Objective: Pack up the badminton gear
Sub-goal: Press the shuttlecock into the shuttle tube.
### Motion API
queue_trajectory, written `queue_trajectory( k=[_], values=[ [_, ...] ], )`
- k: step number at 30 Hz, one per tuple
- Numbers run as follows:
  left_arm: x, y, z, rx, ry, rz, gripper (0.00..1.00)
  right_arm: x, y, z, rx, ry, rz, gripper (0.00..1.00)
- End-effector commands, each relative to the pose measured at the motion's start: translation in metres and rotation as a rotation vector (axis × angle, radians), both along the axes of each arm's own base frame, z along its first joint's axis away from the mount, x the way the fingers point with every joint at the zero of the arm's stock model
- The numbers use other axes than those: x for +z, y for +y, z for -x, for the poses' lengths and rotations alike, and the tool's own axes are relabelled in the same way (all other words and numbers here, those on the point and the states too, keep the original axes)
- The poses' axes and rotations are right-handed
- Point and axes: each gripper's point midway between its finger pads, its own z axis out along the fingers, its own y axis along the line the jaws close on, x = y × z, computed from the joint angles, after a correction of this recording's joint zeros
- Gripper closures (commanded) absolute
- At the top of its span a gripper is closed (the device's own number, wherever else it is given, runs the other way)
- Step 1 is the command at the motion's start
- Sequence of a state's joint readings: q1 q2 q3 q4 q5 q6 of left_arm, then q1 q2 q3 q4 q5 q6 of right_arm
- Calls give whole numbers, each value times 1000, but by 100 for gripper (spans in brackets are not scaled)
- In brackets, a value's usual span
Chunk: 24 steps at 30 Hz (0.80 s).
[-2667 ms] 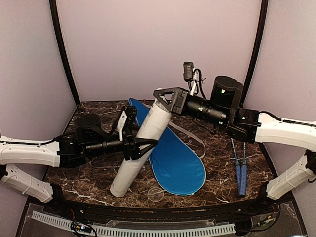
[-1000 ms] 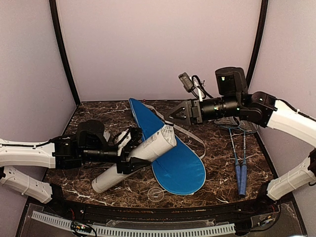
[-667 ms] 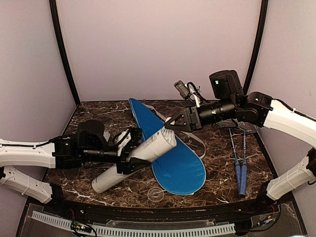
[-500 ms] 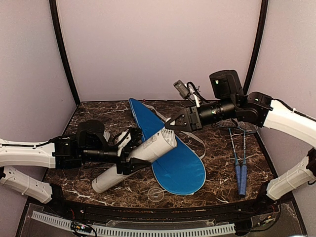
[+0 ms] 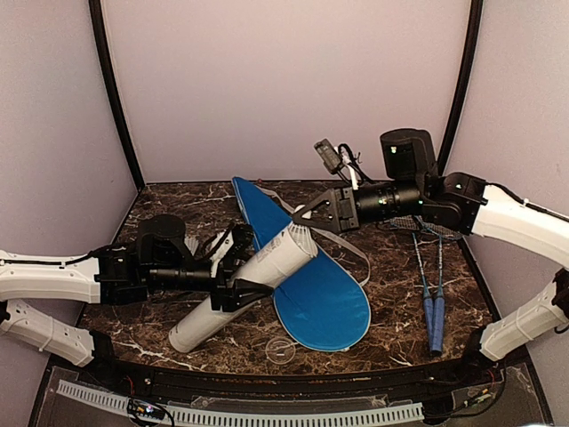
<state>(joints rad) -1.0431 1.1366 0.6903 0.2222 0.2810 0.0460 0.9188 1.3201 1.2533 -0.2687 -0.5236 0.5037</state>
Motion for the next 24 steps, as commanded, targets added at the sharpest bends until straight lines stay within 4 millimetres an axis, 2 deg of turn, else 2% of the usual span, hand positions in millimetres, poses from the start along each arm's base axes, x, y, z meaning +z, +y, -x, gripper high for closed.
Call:
queue_trajectory(
  k=[1,6,17,24],
  values=[
    [24,-5,7,-40,-11,102,38,23,4,-7,-57,-62,-98,89],
    [19,-8,14,-84,3,87,38,24,6,-12,-71,-75,-103,91],
    [22,-9,23,-136,16,99,38,25,7,-10,-57,-111,-111,92],
    [30,-3,-1,30,53,171,38,26,6,1,-36,-123,-134,92]
  ],
)
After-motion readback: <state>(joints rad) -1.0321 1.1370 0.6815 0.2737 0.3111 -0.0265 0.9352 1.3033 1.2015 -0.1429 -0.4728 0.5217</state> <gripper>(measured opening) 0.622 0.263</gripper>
